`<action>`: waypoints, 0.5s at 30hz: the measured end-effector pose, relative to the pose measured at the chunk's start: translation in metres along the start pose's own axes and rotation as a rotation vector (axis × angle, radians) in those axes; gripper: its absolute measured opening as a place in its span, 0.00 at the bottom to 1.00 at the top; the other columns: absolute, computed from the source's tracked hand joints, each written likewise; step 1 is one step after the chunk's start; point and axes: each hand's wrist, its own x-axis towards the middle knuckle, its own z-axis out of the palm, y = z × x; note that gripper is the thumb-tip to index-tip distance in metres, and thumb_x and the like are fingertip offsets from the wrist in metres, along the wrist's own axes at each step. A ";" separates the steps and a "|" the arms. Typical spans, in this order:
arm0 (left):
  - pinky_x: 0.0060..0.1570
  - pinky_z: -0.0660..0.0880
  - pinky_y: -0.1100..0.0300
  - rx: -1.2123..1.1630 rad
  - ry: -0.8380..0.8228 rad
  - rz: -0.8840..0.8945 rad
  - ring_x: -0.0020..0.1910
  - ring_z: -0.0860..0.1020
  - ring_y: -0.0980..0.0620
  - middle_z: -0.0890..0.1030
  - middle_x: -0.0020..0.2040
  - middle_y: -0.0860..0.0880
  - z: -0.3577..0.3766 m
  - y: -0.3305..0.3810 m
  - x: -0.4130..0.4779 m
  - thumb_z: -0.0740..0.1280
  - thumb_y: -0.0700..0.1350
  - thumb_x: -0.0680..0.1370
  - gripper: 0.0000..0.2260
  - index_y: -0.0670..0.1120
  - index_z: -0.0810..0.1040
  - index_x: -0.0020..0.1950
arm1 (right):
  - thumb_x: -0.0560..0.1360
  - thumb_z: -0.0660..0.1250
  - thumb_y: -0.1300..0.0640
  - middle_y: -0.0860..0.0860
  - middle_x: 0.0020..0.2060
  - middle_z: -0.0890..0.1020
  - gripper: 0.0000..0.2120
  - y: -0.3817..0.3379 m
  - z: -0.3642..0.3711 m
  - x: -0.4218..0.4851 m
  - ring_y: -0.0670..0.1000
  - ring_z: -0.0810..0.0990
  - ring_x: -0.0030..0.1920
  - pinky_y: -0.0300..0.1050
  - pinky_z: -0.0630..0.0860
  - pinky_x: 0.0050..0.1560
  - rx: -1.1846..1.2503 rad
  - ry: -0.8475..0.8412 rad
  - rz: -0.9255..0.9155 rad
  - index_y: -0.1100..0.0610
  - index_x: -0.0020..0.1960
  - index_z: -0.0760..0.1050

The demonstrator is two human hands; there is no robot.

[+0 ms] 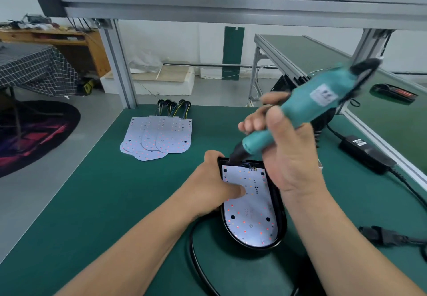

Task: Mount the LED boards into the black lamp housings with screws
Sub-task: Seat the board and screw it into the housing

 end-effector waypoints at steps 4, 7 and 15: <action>0.33 0.79 0.63 -0.016 0.006 0.005 0.36 0.81 0.63 0.85 0.48 0.53 -0.002 -0.003 -0.001 0.80 0.50 0.68 0.27 0.60 0.67 0.57 | 0.77 0.73 0.41 0.52 0.38 0.78 0.19 -0.027 -0.029 0.000 0.54 0.80 0.40 0.53 0.82 0.43 0.006 0.180 0.030 0.56 0.55 0.79; 0.31 0.75 0.66 -0.043 0.000 0.013 0.36 0.82 0.64 0.85 0.48 0.53 -0.004 -0.005 0.001 0.81 0.49 0.71 0.26 0.59 0.68 0.59 | 0.80 0.70 0.40 0.52 0.36 0.78 0.18 -0.033 -0.068 -0.006 0.52 0.79 0.34 0.44 0.77 0.31 -0.075 0.419 0.240 0.56 0.50 0.78; 0.42 0.78 0.62 -0.071 -0.013 -0.001 0.46 0.85 0.58 0.86 0.49 0.58 -0.006 -0.005 0.001 0.80 0.49 0.73 0.27 0.60 0.69 0.66 | 0.80 0.71 0.55 0.60 0.45 0.82 0.10 -0.053 -0.162 -0.031 0.56 0.84 0.33 0.47 0.79 0.28 -0.498 0.575 0.567 0.60 0.55 0.76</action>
